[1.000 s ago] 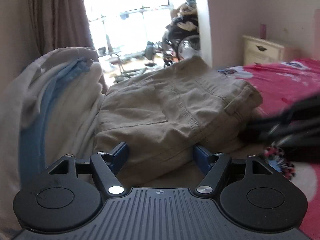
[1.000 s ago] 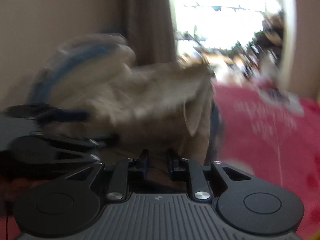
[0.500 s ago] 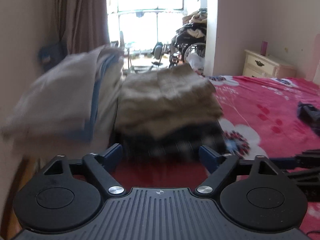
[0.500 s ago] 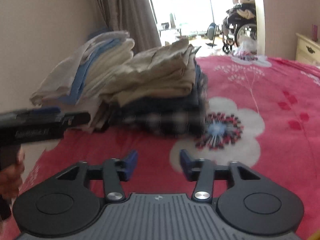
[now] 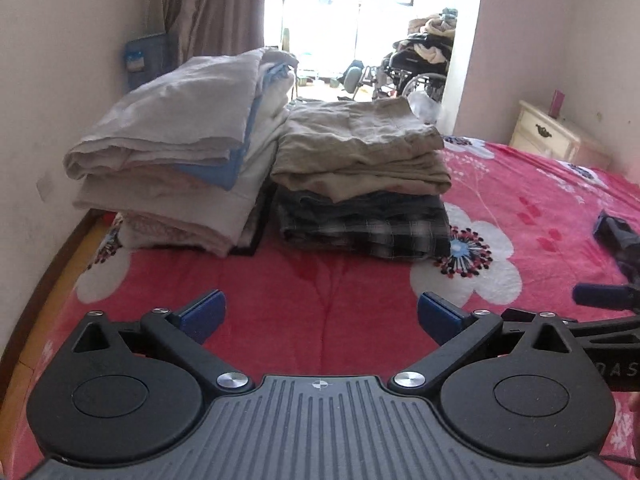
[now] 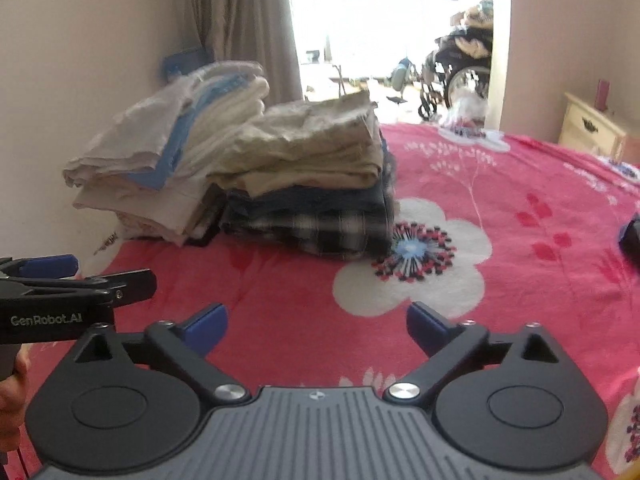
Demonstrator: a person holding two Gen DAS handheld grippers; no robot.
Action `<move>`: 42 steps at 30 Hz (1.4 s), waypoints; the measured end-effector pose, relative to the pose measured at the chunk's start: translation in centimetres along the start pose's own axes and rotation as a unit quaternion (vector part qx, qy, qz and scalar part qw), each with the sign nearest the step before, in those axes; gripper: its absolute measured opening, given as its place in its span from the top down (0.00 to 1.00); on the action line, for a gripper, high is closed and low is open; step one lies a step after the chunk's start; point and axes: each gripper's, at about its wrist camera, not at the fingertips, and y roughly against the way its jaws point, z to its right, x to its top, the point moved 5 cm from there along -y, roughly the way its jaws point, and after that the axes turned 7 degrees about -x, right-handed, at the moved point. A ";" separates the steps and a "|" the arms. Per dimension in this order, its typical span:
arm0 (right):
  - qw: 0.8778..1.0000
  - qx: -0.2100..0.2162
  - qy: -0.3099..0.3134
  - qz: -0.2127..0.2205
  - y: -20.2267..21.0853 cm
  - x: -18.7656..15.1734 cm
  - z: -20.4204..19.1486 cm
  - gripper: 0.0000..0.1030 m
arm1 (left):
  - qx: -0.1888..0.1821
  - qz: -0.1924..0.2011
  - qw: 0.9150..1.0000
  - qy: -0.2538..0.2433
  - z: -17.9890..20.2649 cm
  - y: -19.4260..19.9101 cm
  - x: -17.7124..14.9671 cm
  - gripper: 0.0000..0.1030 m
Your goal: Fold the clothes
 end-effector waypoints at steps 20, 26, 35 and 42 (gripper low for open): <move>0.998 -0.057 -0.011 -0.031 -0.7 -1.0 0.5 0.00 | 0.107 0.000 0.994 -0.023 -1.2 0.9 -0.5 0.00; 0.997 -0.062 0.007 -0.049 -1.8 -2.1 -1.1 0.00 | 0.106 -0.022 0.994 -0.017 -1.3 0.2 -1.3 0.00; 0.995 -0.090 0.008 -0.045 -2.2 -2.4 -1.9 0.00 | 0.091 -0.027 0.995 -0.006 -1.5 0.1 -1.8 0.00; 0.995 -0.092 0.023 -0.035 -1.8 -2.3 -2.3 0.00 | 0.088 -0.027 0.996 0.009 -1.6 0.3 -1.7 0.00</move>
